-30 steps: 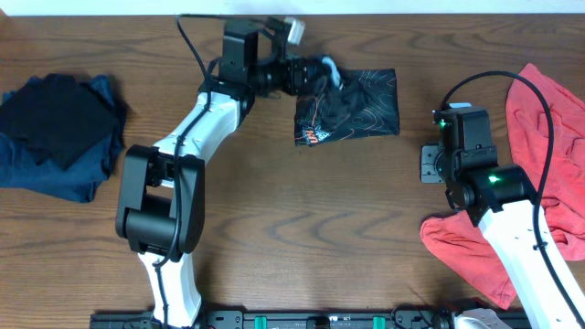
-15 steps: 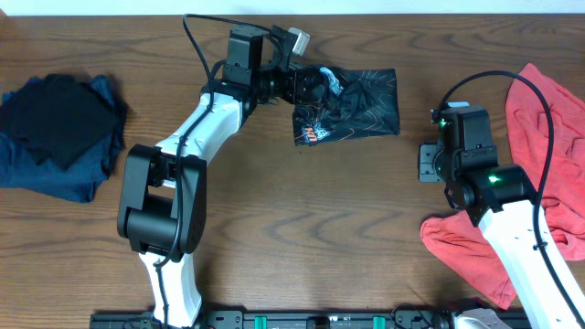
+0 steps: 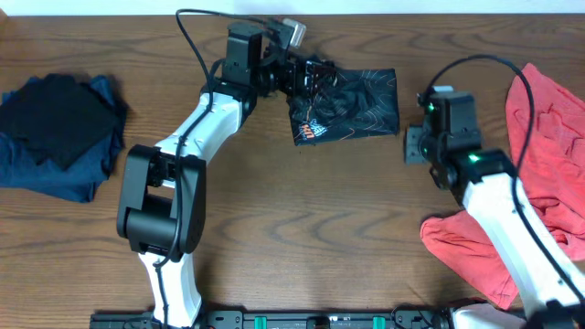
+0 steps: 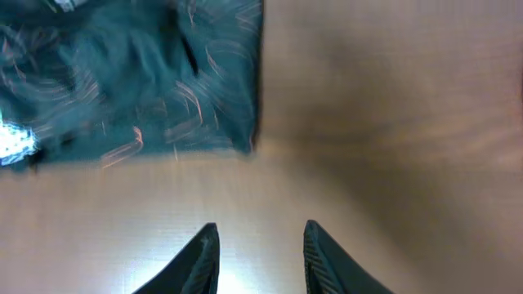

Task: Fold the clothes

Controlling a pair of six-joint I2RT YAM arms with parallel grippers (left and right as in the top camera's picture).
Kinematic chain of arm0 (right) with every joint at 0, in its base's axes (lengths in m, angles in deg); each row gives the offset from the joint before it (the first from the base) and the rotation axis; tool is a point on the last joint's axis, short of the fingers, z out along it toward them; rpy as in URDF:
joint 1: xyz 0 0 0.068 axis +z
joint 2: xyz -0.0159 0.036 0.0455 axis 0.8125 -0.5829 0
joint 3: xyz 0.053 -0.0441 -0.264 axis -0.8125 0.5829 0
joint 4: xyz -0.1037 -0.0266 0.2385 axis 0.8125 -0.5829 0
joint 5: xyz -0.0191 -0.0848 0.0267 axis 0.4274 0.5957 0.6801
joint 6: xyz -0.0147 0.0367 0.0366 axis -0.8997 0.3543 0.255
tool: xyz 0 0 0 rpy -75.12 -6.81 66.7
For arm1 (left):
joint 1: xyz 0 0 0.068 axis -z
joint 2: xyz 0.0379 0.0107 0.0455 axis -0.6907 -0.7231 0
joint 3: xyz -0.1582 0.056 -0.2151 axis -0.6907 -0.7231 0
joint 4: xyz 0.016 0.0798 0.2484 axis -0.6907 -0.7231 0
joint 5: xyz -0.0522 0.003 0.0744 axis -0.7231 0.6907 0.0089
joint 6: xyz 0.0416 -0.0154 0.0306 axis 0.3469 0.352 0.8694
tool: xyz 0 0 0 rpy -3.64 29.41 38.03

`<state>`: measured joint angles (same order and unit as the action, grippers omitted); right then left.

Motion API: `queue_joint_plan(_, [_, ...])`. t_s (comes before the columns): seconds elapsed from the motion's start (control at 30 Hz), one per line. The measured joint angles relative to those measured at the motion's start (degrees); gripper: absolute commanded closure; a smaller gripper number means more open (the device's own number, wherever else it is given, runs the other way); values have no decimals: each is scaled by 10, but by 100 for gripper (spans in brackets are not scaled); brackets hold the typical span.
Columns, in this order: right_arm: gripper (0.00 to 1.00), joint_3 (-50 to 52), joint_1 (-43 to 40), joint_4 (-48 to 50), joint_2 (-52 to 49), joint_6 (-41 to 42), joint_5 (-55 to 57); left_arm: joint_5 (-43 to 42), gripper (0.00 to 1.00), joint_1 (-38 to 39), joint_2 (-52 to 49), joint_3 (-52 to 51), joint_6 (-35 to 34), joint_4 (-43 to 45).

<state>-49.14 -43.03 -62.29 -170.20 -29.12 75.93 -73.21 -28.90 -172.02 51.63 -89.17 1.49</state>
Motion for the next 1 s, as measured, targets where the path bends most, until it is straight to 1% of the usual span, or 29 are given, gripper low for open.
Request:
queue_joint_plan(0.07, [59, 0, 0, 73, -35, -1, -4, -10, 2, -12, 0, 0, -9, -59])
queue_joint_plan(0.13, [56, -1, 0, 128, -67, 0, -7, -13, 2, -21, 0, 0, -9, -114])
queue_joint_plan(0.23, [55, -2, 0, 234, -142, -1, -20, -18, 2, -36, 0, -1, -8, -187])
queue_joint_plan(0.3, [55, -3, 0, 287, -188, 0, -25, -20, 2, -42, 0, -1, -5, -213])
queue_joint_plan(0.4, [53, -2, 0, 354, -261, 0, -31, -23, 2, -47, 0, -1, -2, -233])
queue_joint_plan(0.5, [48, -1, 0, 402, -312, 1, -32, -24, 2, -45, 0, -1, 15, -231])
queue_joint_plan(0.6, [45, -1, -3, 416, -337, 3, -33, -22, 2, -38, 0, -1, 30, -224])
queue_joint_plan(0.67, [46, -1, -6, 415, -340, 5, -39, -10, 2, -31, 0, -1, 38, -221])
queue_joint_plan(0.77, [51, -1, -10, 412, -341, 5, -55, 13, 2, -19, 0, -1, 42, -221])
queue_joint_plan(0.8, [56, -2, -10, 408, -341, 5, -60, 20, 2, -15, -1, -1, 42, -220])
queue_joint_plan(0.87, [72, -9, -10, 388, -341, 4, -67, 30, 2, -9, -4, -1, 44, -219])
queue_joint_plan(0.9, [76, -14, -10, 375, -341, 5, -69, 34, 2, -6, -5, -1, 45, -219])
queue_joint_plan(0.93, [80, -18, -10, 360, -340, 7, -70, 37, 2, -4, -7, -1, 46, -219])
queue_joint_plan(1.0, [81, -28, -10, 325, -336, 13, -69, 40, 2, -3, -9, -1, 49, -217])
